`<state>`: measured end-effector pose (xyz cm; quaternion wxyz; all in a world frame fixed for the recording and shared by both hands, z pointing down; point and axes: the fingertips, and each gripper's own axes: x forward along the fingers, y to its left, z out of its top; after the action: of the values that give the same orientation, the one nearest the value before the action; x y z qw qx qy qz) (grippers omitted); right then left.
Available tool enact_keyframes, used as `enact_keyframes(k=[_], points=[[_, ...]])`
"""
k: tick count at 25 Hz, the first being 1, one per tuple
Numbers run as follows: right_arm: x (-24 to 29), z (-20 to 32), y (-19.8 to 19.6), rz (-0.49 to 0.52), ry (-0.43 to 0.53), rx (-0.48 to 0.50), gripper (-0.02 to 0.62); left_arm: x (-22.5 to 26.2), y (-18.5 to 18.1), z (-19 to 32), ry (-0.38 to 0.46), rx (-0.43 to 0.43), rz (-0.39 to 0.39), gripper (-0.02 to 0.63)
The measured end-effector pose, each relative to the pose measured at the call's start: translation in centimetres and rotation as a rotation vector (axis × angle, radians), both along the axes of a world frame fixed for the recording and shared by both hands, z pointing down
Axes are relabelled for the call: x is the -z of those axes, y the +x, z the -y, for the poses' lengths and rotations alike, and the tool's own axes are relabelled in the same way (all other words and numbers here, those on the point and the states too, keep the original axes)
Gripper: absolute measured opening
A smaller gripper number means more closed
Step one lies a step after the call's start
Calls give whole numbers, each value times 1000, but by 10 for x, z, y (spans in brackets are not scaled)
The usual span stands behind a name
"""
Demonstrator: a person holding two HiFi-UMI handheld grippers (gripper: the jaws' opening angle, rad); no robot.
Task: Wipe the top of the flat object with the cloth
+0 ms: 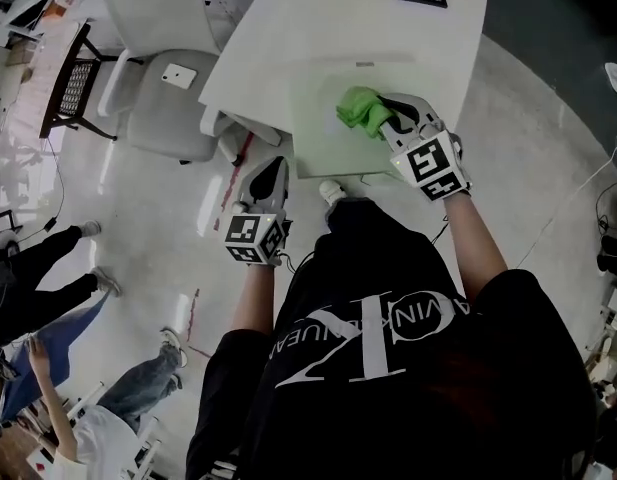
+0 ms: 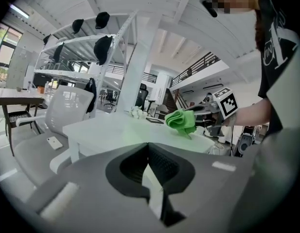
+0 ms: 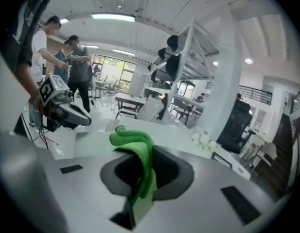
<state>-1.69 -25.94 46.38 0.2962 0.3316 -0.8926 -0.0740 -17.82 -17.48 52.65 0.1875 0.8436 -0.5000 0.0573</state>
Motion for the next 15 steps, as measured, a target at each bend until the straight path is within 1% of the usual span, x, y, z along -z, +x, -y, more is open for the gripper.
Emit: enact_keyframes(k=[4, 8, 11, 15], points=[[-6, -14, -50, -44, 4, 175, 31, 0, -14, -8, 2, 43, -2, 11], [-14, -36, -88, -110, 9, 331, 31, 3, -27, -17, 1, 83, -1, 11], [-23, -54, -106, -156, 17, 421, 31, 4, -35, -26, 0, 118, -2, 11], [-41, -69, -112, -222, 4, 500, 31, 1, -41, -36, -1, 139, 2, 11]])
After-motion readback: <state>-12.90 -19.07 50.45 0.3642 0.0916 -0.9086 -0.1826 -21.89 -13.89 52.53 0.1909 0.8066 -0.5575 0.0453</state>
